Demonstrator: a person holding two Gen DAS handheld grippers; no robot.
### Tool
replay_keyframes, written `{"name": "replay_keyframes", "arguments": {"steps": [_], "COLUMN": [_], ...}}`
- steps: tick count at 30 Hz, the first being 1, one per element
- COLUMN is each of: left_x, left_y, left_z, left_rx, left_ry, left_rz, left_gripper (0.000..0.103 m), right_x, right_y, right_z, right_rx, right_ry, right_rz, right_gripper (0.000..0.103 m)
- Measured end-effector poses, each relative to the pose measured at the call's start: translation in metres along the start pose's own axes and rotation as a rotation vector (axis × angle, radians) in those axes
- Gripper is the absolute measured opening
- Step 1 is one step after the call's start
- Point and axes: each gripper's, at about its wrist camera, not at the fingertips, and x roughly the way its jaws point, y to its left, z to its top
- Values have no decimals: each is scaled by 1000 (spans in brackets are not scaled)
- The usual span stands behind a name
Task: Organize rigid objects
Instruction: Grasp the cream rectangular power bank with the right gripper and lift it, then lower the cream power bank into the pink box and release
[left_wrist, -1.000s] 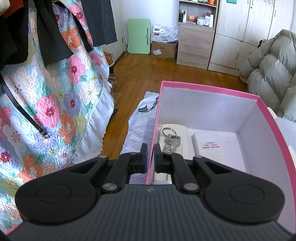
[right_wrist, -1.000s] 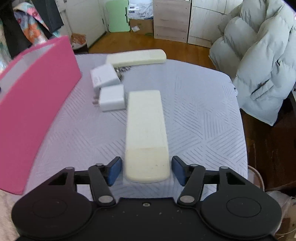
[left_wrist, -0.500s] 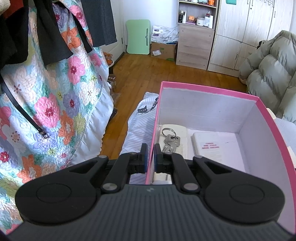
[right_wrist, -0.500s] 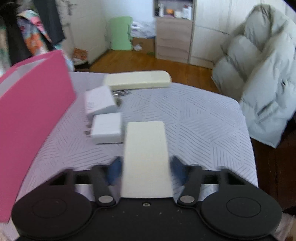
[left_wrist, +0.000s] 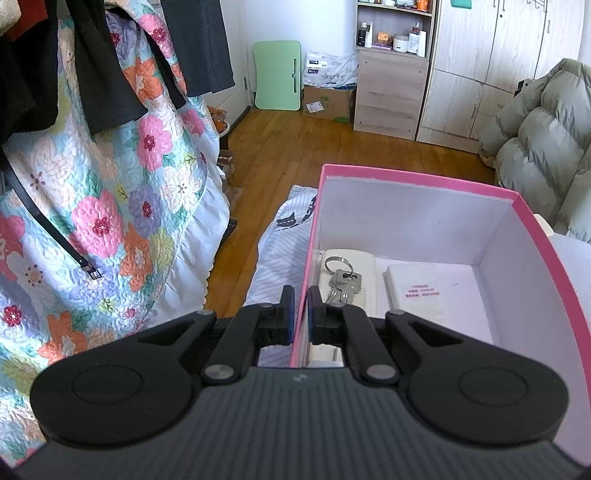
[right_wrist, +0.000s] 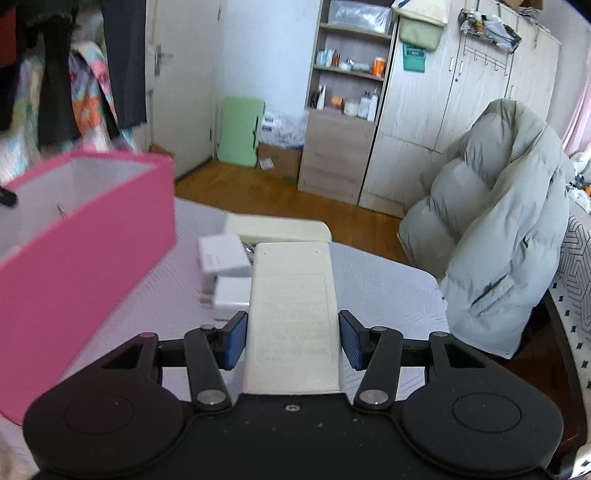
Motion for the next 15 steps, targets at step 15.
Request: {"name": "replay_keyframes", "arguments": {"steps": [15], "left_x": [-1], "left_y": [-2], "left_z": [1], "left_rx": [-9], "left_ry": [0], "left_rz": [-6], "left_gripper": [6], "right_x": [-99], "right_y": [58], "right_z": [66], "right_rx": [92], "right_ry": [-234], "right_rz": [285], "right_gripper": [58]}}
